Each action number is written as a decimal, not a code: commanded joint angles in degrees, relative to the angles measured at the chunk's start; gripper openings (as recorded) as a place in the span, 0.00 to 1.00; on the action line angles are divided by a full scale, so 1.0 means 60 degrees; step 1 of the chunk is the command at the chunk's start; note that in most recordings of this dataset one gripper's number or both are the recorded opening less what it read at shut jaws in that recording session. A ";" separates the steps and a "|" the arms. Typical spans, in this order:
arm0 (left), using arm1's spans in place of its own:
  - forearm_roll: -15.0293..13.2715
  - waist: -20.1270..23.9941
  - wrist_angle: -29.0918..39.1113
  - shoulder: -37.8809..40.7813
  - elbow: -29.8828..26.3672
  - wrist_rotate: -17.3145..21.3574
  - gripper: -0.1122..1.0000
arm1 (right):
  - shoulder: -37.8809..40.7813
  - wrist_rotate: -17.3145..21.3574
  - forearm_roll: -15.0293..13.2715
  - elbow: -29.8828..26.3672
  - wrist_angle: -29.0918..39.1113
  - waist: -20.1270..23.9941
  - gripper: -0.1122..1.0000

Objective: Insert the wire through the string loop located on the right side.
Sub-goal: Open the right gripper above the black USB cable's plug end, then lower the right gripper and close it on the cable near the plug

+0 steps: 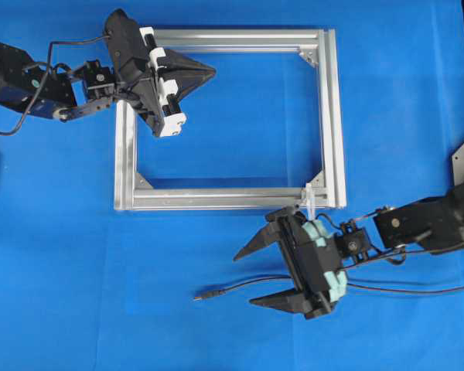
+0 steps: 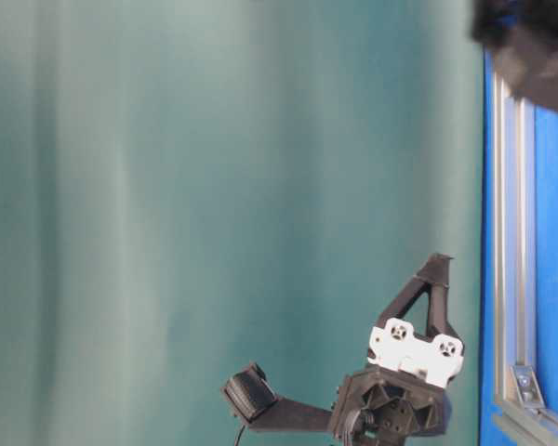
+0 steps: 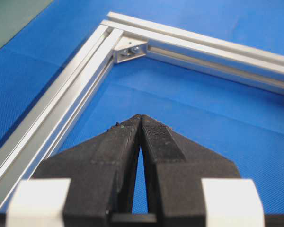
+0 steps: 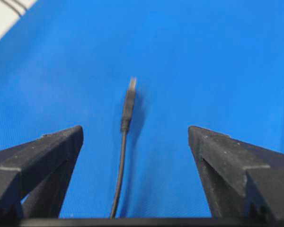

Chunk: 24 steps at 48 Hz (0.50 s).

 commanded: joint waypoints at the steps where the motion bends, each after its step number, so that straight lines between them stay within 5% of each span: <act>1: 0.0029 -0.0029 -0.0059 -0.0308 -0.0073 0.0015 0.10 | 0.0161 0.0015 0.0293 -0.0278 -0.0132 0.0132 0.87; 24: 0.0029 -0.0029 -0.0088 -0.0308 -0.0073 0.0000 0.10 | 0.1069 0.0015 0.0864 -0.0659 -0.0220 0.0278 0.85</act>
